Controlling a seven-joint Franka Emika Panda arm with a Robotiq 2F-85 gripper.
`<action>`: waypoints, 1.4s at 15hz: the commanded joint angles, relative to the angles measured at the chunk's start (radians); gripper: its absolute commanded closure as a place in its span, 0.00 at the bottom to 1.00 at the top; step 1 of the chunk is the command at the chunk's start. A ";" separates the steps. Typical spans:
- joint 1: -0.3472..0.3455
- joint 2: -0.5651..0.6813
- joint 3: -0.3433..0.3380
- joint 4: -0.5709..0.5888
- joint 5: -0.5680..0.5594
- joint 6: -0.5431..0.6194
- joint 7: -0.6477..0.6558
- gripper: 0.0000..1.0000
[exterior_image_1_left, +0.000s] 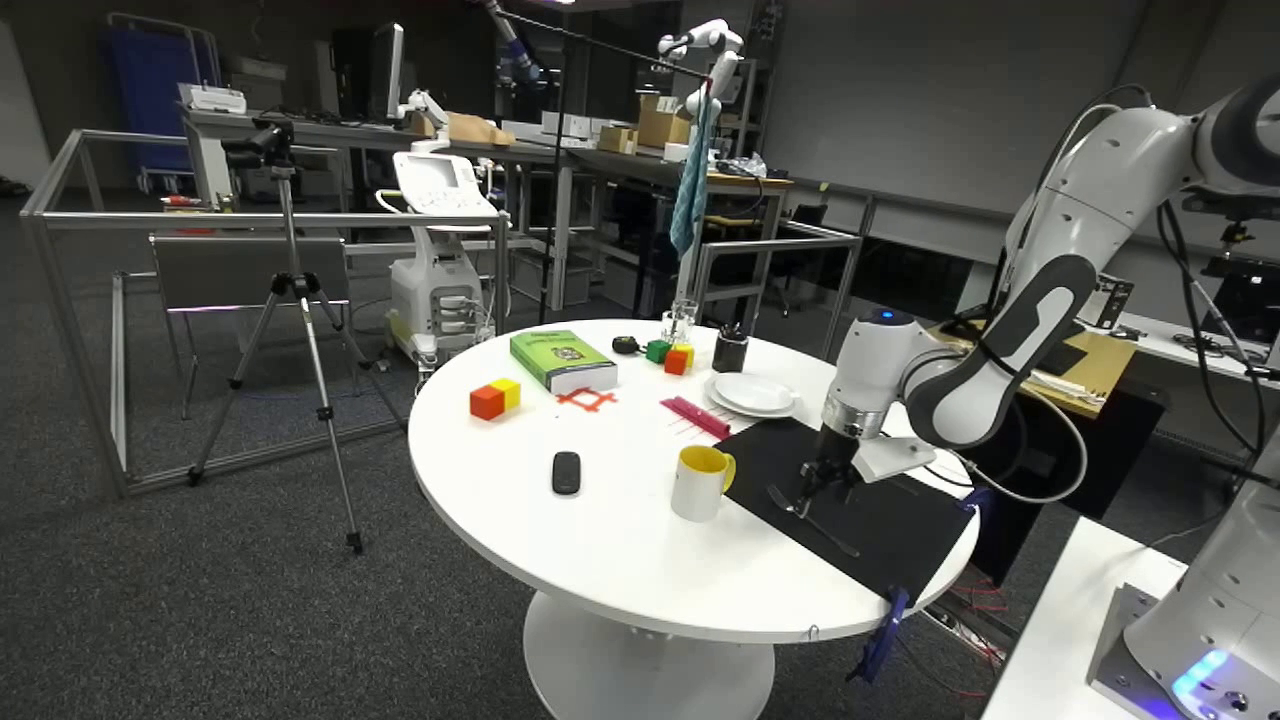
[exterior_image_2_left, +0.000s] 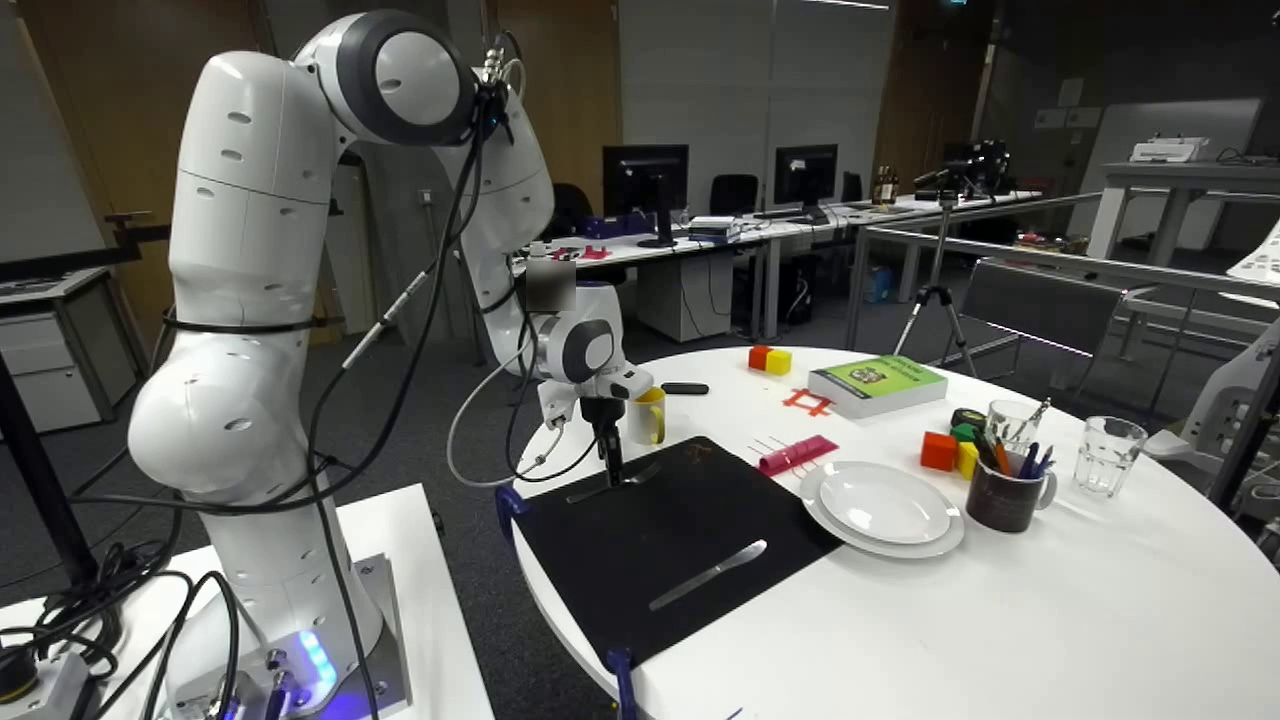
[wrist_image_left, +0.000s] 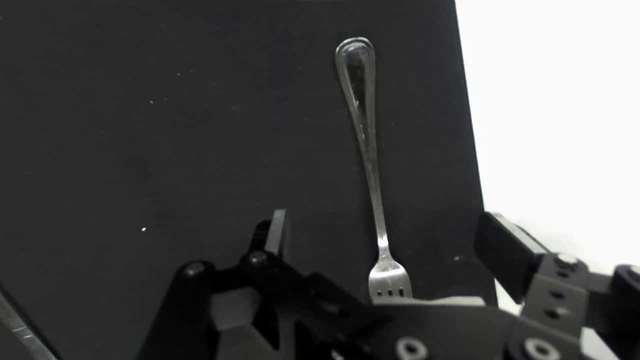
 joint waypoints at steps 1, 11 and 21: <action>0.016 0.049 -0.003 0.067 -0.006 -0.021 0.000 0.00; 0.347 0.135 -0.277 0.177 0.218 -0.047 -0.113 0.00; 0.420 0.147 -0.351 0.204 0.207 -0.133 -0.104 0.26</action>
